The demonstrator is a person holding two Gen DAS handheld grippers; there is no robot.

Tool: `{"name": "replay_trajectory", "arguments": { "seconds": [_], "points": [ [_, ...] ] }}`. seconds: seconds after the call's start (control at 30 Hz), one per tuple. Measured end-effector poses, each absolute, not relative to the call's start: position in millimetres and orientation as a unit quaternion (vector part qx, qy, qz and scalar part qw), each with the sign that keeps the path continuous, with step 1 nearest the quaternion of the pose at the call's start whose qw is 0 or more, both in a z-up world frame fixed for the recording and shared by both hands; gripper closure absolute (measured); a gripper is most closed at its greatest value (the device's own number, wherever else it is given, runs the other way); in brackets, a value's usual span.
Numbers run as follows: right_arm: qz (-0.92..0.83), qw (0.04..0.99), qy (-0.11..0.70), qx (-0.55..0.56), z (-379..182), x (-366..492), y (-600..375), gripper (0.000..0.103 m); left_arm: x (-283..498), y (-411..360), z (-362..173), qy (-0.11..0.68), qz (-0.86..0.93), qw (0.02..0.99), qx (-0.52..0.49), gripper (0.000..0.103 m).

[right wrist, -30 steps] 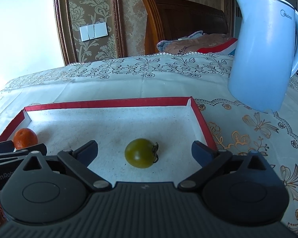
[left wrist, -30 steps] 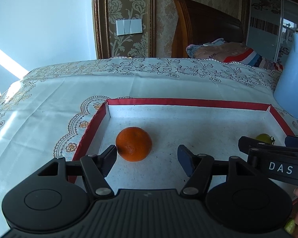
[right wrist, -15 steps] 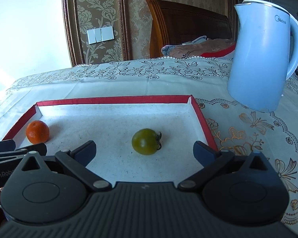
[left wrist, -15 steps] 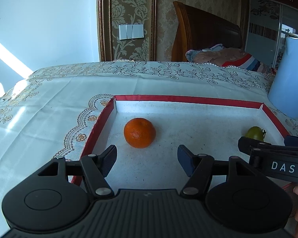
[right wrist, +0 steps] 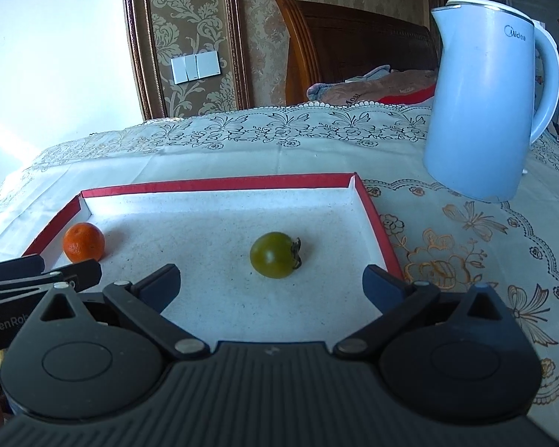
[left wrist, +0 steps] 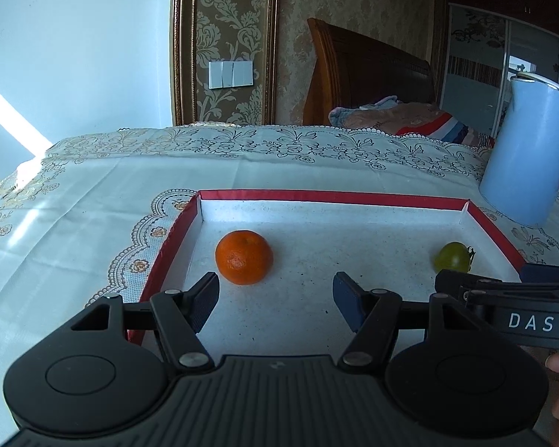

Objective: Organize fruits
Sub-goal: 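Withdraw both open tools from the tray back toward the fruits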

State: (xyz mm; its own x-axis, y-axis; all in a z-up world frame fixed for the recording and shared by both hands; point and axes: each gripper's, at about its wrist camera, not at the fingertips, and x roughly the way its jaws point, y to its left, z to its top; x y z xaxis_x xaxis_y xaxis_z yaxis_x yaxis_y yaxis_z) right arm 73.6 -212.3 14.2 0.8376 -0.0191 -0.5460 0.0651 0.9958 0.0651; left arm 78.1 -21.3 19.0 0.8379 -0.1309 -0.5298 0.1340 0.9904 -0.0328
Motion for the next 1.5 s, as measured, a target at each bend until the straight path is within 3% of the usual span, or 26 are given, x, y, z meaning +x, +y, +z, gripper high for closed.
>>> {"name": "replay_trajectory", "arguments": {
  "seconds": [0.5,1.5],
  "points": [
    [0.000,0.956,0.285,0.063,13.5,35.1,-220.5,0.000,46.5,6.8,20.1,0.299,-0.088,0.949,-0.040,0.036],
    [0.004,0.964,0.254,0.079,11.5,-32.0,-229.5,0.000,-9.5,19.9,10.4,0.248,-0.130,0.960,-0.007,0.036]
  ]
}}
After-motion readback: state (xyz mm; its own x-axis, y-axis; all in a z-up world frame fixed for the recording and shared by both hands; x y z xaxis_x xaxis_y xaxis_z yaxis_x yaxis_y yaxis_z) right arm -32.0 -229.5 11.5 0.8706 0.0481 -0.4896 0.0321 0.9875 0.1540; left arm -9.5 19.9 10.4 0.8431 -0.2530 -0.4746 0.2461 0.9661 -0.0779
